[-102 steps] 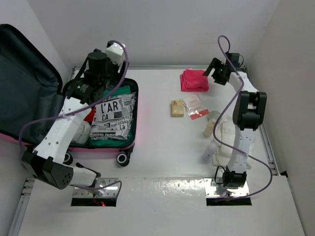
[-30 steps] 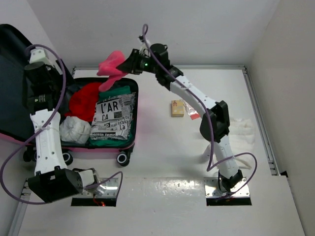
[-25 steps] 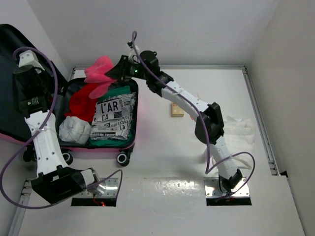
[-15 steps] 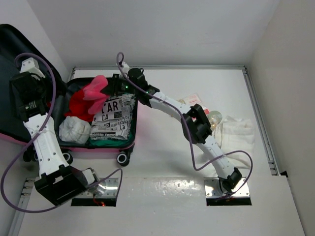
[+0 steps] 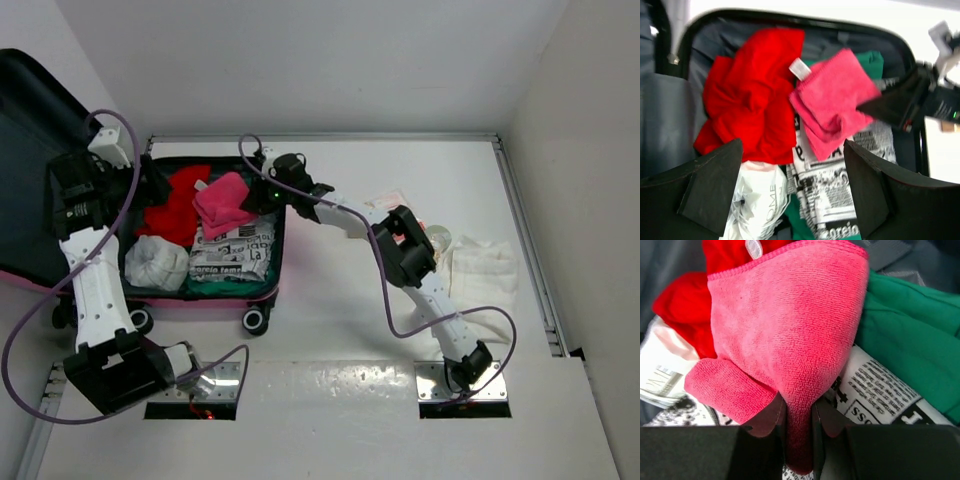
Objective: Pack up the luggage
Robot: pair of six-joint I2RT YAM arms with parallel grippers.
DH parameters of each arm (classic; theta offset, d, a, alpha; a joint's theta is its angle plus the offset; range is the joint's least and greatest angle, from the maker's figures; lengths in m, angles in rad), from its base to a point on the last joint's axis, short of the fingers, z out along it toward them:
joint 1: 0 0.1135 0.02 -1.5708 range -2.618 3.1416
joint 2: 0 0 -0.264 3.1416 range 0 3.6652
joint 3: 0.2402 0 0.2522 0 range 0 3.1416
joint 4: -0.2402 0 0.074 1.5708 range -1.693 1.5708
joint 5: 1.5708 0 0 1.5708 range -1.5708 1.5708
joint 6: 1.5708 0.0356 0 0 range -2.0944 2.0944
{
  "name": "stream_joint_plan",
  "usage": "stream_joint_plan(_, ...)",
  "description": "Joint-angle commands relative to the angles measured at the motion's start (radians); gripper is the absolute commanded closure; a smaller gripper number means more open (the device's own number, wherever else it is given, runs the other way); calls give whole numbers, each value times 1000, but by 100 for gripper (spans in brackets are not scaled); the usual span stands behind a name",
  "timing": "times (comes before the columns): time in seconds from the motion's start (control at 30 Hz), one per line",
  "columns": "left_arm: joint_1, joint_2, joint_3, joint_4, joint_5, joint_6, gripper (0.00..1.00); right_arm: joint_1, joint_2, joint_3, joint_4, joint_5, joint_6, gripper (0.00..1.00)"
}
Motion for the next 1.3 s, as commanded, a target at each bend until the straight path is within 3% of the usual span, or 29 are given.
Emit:
stream_joint_plan(0.0,-47,-1,-27,-10,40,60,15,-79,-109,-8,-88,75,-205,92)
stream_joint_plan(0.2,-142,-1,-110,72,-26,22,15,-106,-186,-60,-68,170,-271,86)
stream_joint_plan(0.3,-191,-12,-139,138,-49,0,15,-109,-199,-22,-63,159,-269,66)
stream_joint_plan(0.33,-204,-12,-139,148,-65,0,15,-110,-207,-10,-69,158,-267,52)
stream_joint_plan(0.43,-262,8,-128,171,-114,-9,13,-109,-245,-8,-85,133,-270,41)
stream_joint_plan(0.53,-306,30,-128,207,-138,-29,13,-124,-314,-51,-97,86,-266,38)
stream_joint_plan(0.6,-335,42,-128,225,-147,-38,13,-139,-340,-88,-97,67,-255,38)
stream_joint_plan(0.77,-435,99,-94,291,-193,-38,13,-208,-466,-215,-83,29,-175,57)
stream_joint_plan(0.9,-501,228,-5,349,-163,-122,25,-254,-561,-289,-88,30,-124,63)
stream_joint_plan(1.03,-625,336,51,391,-226,-140,27,-325,-644,-367,-135,26,-130,61)
stream_joint_plan(1.27,-716,597,192,358,-314,-106,27,-448,-788,-510,-186,4,-144,60)
